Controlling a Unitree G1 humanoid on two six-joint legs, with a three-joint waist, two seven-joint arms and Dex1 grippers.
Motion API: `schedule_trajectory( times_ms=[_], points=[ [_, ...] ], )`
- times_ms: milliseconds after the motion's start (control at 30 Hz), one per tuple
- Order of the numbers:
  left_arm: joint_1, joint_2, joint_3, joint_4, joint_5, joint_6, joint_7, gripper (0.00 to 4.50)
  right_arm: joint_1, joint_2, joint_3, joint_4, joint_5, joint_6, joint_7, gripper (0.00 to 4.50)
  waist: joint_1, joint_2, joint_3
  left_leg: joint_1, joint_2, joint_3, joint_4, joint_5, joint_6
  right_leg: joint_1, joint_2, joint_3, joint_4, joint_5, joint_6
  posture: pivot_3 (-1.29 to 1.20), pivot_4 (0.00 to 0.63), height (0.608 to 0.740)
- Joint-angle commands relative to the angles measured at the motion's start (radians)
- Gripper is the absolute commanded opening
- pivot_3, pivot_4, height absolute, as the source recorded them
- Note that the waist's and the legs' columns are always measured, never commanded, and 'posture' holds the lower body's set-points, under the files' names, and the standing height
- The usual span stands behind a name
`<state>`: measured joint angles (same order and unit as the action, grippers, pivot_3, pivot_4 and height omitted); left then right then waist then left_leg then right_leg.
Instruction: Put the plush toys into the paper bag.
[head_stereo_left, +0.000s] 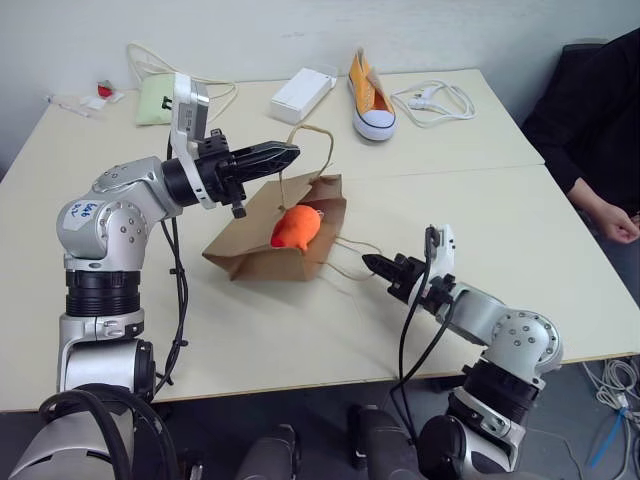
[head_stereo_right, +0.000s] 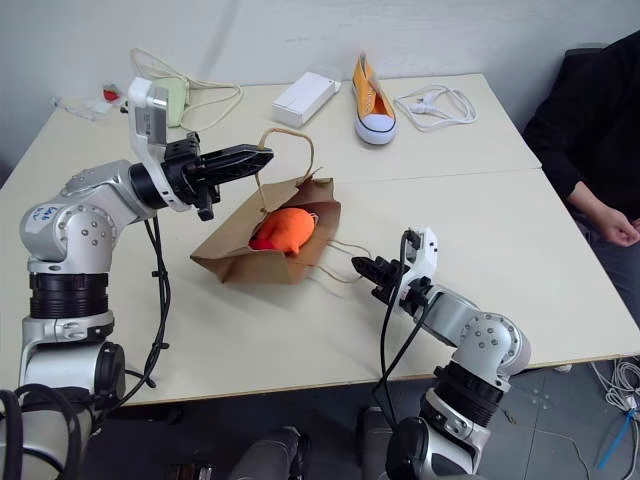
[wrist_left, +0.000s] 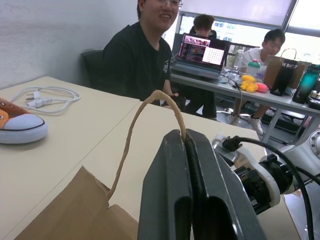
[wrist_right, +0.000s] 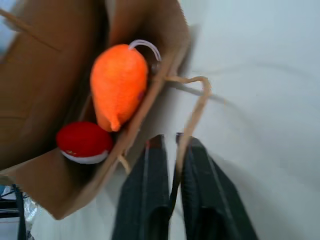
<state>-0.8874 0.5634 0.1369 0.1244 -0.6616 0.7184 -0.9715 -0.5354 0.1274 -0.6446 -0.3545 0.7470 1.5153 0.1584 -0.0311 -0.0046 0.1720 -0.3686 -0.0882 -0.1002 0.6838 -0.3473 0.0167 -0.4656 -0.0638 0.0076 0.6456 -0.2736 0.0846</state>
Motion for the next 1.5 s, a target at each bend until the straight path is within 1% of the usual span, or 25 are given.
schedule_trajectory(
  times_ms=[33,133,267,333,400,500,567,667,733,767,833,867,900,933,1000,1033,1133,1200,1233,1267,1333,1400,1433,1500],
  points=[
    [-0.017,-0.007,0.006,-0.012,0.002,-0.028,0.001,0.0,-0.048,-0.029,-0.044,-0.072,0.109,0.03,0.022,0.01,0.0,0.0,0.0,0.0,0.0,0.0,0.0,0.0,0.0,0.0,0.0,0.0,0.0,0.0,0.0,0.0,0.15,0.74],
    [-0.034,-0.037,0.008,0.007,0.021,-0.065,0.031,0.0,-0.108,-0.123,-0.07,-0.121,0.194,0.058,0.048,0.01,0.004,0.0,0.0,0.0,0.0,0.0,0.0,0.0,0.0,0.0,0.0,0.0,0.0,0.0,0.0,0.0,0.15,0.74],
    [-0.081,-0.097,0.017,0.075,0.075,-0.157,0.112,0.0,-0.228,-0.346,-0.071,-0.154,0.246,0.063,0.065,0.01,0.008,0.0,0.0,-0.001,-0.003,0.0,0.001,0.001,0.002,0.0,-0.003,-0.001,-0.001,0.0,0.0,0.0,0.15,0.74],
    [-0.105,-0.13,0.014,0.127,0.108,-0.205,0.155,0.0,-0.278,-0.441,-0.045,-0.15,0.245,0.064,0.064,0.01,0.008,0.0,0.0,-0.001,-0.002,0.0,0.0,0.001,0.002,0.0,-0.003,-0.001,-0.002,0.0,0.0,0.0,0.15,0.74],
    [-0.109,-0.169,-0.006,0.167,0.144,-0.254,0.182,0.0,-0.298,-0.508,0.005,-0.146,0.223,0.049,0.056,0.01,0.007,0.0,0.0,-0.001,-0.002,0.0,0.0,0.001,0.002,0.0,-0.003,-0.001,-0.002,0.0,0.0,0.0,0.15,0.74],
    [-0.089,-0.21,-0.035,0.18,0.174,-0.29,0.177,0.0,-0.286,-0.53,0.074,-0.142,0.197,-0.012,0.045,0.01,0.003,0.0,0.0,-0.001,-0.002,0.001,-0.001,0.001,0.002,0.0,-0.003,-0.001,-0.002,0.0,0.0,0.0,0.15,0.74],
    [-0.072,-0.233,-0.045,0.176,0.181,-0.296,0.181,0.0,-0.27,-0.508,0.106,-0.14,0.184,-0.057,0.034,0.01,0.002,0.0,0.0,-0.001,-0.002,0.001,-0.001,0.001,0.002,0.0,-0.003,0.0,-0.001,0.0,0.0,0.0,0.15,0.74],
    [-0.044,-0.249,-0.047,0.153,0.175,-0.277,0.185,0.0,-0.227,-0.476,0.166,-0.154,0.135,-0.181,0.015,0.01,0.004,0.0,0.0,-0.001,-0.001,0.001,-0.001,0.001,0.002,0.0,-0.003,0.0,-0.001,0.0,0.0,0.0,0.15,0.74],
    [-0.036,-0.244,-0.039,0.146,0.17,-0.268,0.193,0.41,-0.212,-0.434,0.161,-0.157,0.145,-0.253,0.007,0.0,0.004,0.0,0.0,-0.001,-0.002,0.001,-0.001,0.001,0.002,0.0,-0.003,0.0,-0.001,0.0,0.0,0.0,0.15,0.74],
    [-0.037,-0.23,-0.026,0.145,0.162,-0.259,0.191,0.54,-0.207,-0.408,0.146,-0.159,0.175,-0.28,0.004,0.19,0.004,0.0,0.0,-0.001,-0.002,0.001,0.0,0.001,0.002,0.0,-0.003,0.0,-0.001,0.0,0.0,0.0,0.15,0.74],
    [-0.037,-0.202,-0.005,0.134,0.147,-0.239,0.188,1.09,-0.196,-0.39,0.128,-0.172,0.228,-0.306,0.003,0.55,0.004,0.0,0.0,-0.001,-0.002,0.001,0.0,0.001,0.002,0.0,-0.003,0.0,-0.001,0.0,0.0,0.0,0.15,0.74],
    [-0.037,-0.19,0.003,0.126,0.141,-0.229,0.187,1.49,-0.19,-0.393,0.124,-0.179,0.251,-0.314,0.002,1.0,0.004,0.0,0.0,-0.001,-0.002,0.001,0.0,0.001,0.002,0.0,-0.003,0.0,-0.001,0.0,0.0,0.0,0.15,0.74],
    [-0.035,-0.182,0.009,0.116,0.135,-0.219,0.186,1.71,-0.182,-0.401,0.123,-0.187,0.273,-0.32,-0.002,1.23,0.004,0.0,0.0,-0.001,-0.002,0.001,0.0,0.001,0.002,0.0,-0.003,0.0,-0.001,0.0,0.0,0.0,0.15,0.74],
    [-0.028,-0.164,0.022,0.091,0.116,-0.193,0.179,2.02,-0.173,-0.419,0.116,-0.203,0.303,-0.321,-0.003,1.58,0.004,0.0,0.0,-0.001,-0.002,0.0,0.0,0.001,0.002,0.0,-0.003,-0.001,-0.001,0.0,0.0,0.0,0.15,0.74],
    [-0.007,-0.127,0.05,0.035,0.067,-0.128,0.158,2.61,-0.15,-0.464,0.101,-0.232,0.365,-0.317,-0.007,2.23,0.005,0.0,0.0,-0.001,-0.002,0.0,0.0,0.001,0.002,0.0,-0.003,-0.001,-0.002,0.0,0.0,0.0,0.15,0.74],
    [0.016,-0.1,0.063,-0.013,0.032,-0.086,0.138,2.93,-0.124,-0.506,0.087,-0.25,0.406,-0.307,-0.006,2.55,0.005,0.0,0.0,-0.001,-0.002,0.0,0.0,0.001,0.002,0.0,-0.003,-0.001,-0.002,0.0,0.0,0.0,0.15,0.74],
    [0.09,-0.03,0.09,-0.116,-0.033,-0.002,0.109,3.87,-0.039,-0.619,0.042,-0.282,0.538,-0.304,-0.019,2.56,0.007,0.0,0.0,-0.001,-0.002,-0.001,-0.001,0.001,0.002,0.0,-0.003,-0.001,-0.002,0.0,0.0,0.0,0.15,0.74],
    [0.146,0.005,0.085,-0.154,-0.028,0.004,0.1,4.47,0.02,-0.691,0.021,-0.287,0.616,-0.319,-0.037,2.56,0.009,0.0,0.0,-0.001,-0.002,-0.001,-0.001,0.001,0.002,0.001,-0.003,-0.001,-0.003,0.0,0.0,0.0,0.15,0.74],
    [0.163,0.014,0.081,-0.164,-0.024,0.003,0.098,4.49,0.041,-0.719,0.022,-0.284,0.646,-0.332,-0.05,2.56,0.009,0.0,0.0,-0.001,-0.002,0.0,-0.001,0.001,0.002,0.002,-0.003,-0.001,-0.004,0.0,0.0,0.0,0.15,0.74],
    [0.197,0.022,0.056,-0.173,0.005,-0.028,0.083,4.49,0.081,-0.747,0.025,-0.285,0.636,-0.334,-0.05,2.56,0.011,0.0,0.0,-0.001,-0.001,0.0,0.0,0.001,0.002,0.002,-0.003,-0.001,-0.004,0.0,0.0,0.0,0.15,0.74],
    [0.241,0.014,0.006,-0.17,0.058,-0.089,0.067,4.49,0.162,-0.805,0.077,-0.295,0.548,-0.344,-0.024,2.56,0.024,0.0,0.0,0.001,-0.001,0.0,0.0,0.001,0.002,0.004,-0.003,-0.001,-0.005,0.0,0.001,0.0,0.15,0.74],
    [0.248,-0.024,-0.038,-0.14,0.098,-0.148,0.069,4.5,0.219,-0.846,0.209,-0.299,0.376,-0.411,0.014,2.18,0.033,0.0,0.0,0.001,-0.002,0.001,0.0,0.001,0.003,0.004,-0.003,0.0,-0.008,0.0,0.001,0.0,0.15,0.74],
    [0.242,-0.051,-0.05,-0.122,0.103,-0.164,0.076,4.5,0.227,-0.838,0.265,-0.286,0.324,-0.446,0.025,1.96,0.035,0.0,0.0,0.001,-0.002,0.001,0.0,0.001,0.003,0.004,-0.003,0.0,-0.008,0.001,0.001,0.0,0.15,0.74],
    [0.227,-0.113,-0.064,-0.104,0.08,-0.136,0.1,4.5,0.211,-0.803,0.391,-0.249,0.218,-0.515,0.042,1.29,0.04,0.0,0.0,0.0,-0.002,0.002,0.001,0.002,0.003,0.004,-0.003,0.001,-0.008,0.001,0.002,0.0,0.15,0.74]
  ],
)
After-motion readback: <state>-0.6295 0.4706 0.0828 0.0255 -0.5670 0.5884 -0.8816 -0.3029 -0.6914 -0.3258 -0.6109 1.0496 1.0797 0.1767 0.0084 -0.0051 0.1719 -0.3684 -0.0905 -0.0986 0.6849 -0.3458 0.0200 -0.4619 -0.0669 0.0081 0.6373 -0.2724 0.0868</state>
